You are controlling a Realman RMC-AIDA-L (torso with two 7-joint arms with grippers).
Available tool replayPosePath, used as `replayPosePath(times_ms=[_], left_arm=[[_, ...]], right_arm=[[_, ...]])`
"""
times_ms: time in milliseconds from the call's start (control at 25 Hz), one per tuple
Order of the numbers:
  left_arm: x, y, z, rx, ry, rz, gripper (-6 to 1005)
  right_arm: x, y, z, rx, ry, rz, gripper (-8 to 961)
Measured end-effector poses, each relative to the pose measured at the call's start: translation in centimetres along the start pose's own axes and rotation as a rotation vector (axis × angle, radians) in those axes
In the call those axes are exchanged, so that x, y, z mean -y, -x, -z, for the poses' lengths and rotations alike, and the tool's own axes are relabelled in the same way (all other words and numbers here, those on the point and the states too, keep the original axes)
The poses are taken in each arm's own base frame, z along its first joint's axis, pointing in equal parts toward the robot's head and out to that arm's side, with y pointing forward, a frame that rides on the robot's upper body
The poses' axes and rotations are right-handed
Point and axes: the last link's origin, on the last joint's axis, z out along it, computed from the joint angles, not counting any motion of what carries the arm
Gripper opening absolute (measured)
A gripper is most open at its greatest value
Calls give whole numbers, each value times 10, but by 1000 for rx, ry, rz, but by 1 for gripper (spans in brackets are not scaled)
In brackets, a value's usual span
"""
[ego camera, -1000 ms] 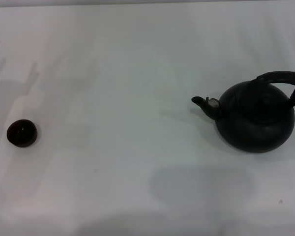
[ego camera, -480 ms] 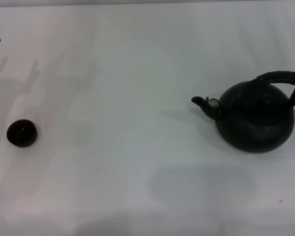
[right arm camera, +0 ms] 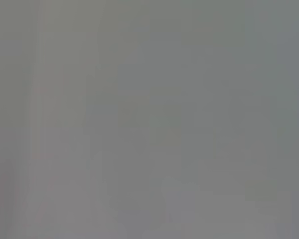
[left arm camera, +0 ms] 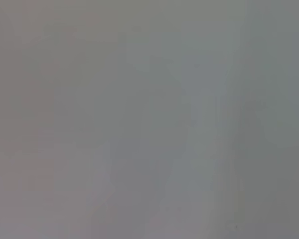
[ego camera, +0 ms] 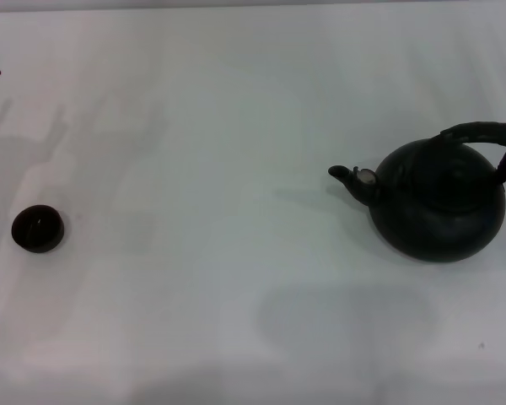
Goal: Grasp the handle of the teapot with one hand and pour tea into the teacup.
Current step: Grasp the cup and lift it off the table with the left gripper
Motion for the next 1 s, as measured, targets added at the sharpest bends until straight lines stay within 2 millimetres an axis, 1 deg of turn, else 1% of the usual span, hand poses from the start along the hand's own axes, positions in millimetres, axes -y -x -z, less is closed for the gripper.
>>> replayPosePath(times_ms=[1000], left_arm=[[-1,0,0,-5,4,2,861]], right_arm=[[0,0,-1,2,1,0,870]])
